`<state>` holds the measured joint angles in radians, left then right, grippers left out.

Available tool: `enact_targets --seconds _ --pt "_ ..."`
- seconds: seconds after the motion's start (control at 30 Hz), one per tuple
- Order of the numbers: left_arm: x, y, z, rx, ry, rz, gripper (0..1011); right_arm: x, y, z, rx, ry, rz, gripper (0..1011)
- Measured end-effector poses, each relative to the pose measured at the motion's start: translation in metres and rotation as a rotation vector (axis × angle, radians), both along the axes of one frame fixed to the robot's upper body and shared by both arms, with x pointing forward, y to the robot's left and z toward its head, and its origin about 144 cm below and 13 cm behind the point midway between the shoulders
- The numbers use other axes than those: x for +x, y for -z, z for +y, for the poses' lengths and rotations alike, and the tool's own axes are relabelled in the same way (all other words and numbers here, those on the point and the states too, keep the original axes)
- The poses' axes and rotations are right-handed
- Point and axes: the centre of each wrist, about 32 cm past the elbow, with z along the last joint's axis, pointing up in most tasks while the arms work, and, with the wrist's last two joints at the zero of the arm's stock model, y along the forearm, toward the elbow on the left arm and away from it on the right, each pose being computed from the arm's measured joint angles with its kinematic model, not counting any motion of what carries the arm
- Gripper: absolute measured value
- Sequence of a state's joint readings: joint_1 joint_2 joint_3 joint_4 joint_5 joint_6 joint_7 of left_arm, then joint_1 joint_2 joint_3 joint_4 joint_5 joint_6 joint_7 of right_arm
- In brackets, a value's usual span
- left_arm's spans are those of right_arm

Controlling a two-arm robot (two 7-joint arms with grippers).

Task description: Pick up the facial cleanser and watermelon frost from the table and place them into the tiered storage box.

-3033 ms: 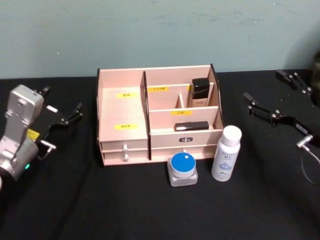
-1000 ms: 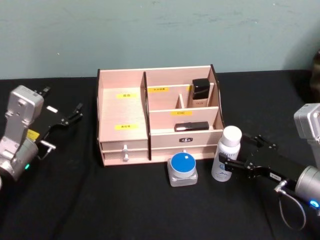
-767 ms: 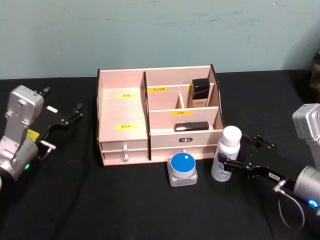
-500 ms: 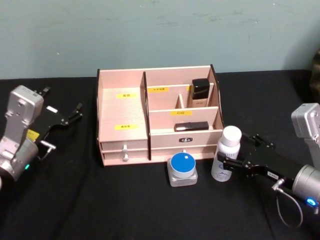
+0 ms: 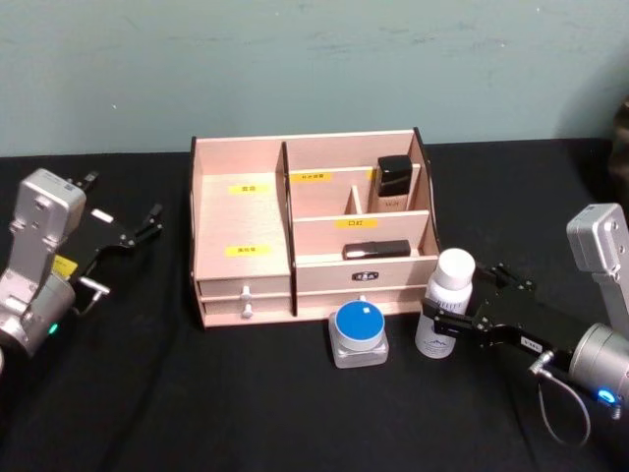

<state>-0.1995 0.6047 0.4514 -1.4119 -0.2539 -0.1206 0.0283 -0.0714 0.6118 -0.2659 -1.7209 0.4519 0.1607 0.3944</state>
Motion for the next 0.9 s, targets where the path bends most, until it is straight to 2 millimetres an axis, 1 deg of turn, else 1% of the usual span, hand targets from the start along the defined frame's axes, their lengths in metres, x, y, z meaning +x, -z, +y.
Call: enact_targets --seconds 0.1,0.17,0.27,0.33,0.37,0.43,0.47,0.5,0.57,0.6,0.7,0.9 --pt "0.0 0.0 0.0 0.0 0.0 0.0 1001 -0.0001 0.0 0.0 0.0 0.0 0.0 1002" --pt "0.0 0.0 0.0 0.0 0.0 0.0 1001 -0.0002 0.0 0.0 0.0 0.0 0.0 979" --pt "0.0 0.0 0.0 0.0 0.0 0.0 1001 -0.0002 -0.0001 0.0 0.0 0.0 0.0 909" --pt "0.0 0.0 0.0 0.0 0.0 0.0 1001 -0.0002 -0.0001 0.0 0.0 0.0 0.0 883" --pt "0.0 0.0 0.0 0.0 0.0 0.0 1001 -0.0003 -0.0001 0.0 0.0 0.0 0.0 836" --pt "0.0 0.0 0.0 0.0 0.0 0.0 1001 -0.0003 -0.0001 -0.0001 0.0 0.0 0.0 776" --pt "0.0 0.0 0.0 0.0 0.0 0.0 1001 -0.0003 -0.0002 -0.0001 0.0 0.0 0.0 759" --pt "0.0 0.0 0.0 0.0 0.0 0.0 1001 -0.0003 -0.0002 -0.0001 0.0 0.0 0.0 719" --pt "0.0 0.0 0.0 0.0 0.0 0.0 1001 -0.0004 -0.0003 -0.0002 0.0 0.0 0.0 683" --pt "0.0 0.0 0.0 0.0 0.0 0.0 1001 -0.0004 -0.0003 -0.0002 0.0 0.0 0.0 624" --pt "0.0 0.0 0.0 0.0 0.0 0.0 1001 -0.0004 -0.0003 -0.0003 0.0 0.0 0.0 600" --pt "0.0 0.0 0.0 0.0 0.0 0.0 1001 -0.0004 -0.0004 -0.0004 0.0 0.001 0.0 600"
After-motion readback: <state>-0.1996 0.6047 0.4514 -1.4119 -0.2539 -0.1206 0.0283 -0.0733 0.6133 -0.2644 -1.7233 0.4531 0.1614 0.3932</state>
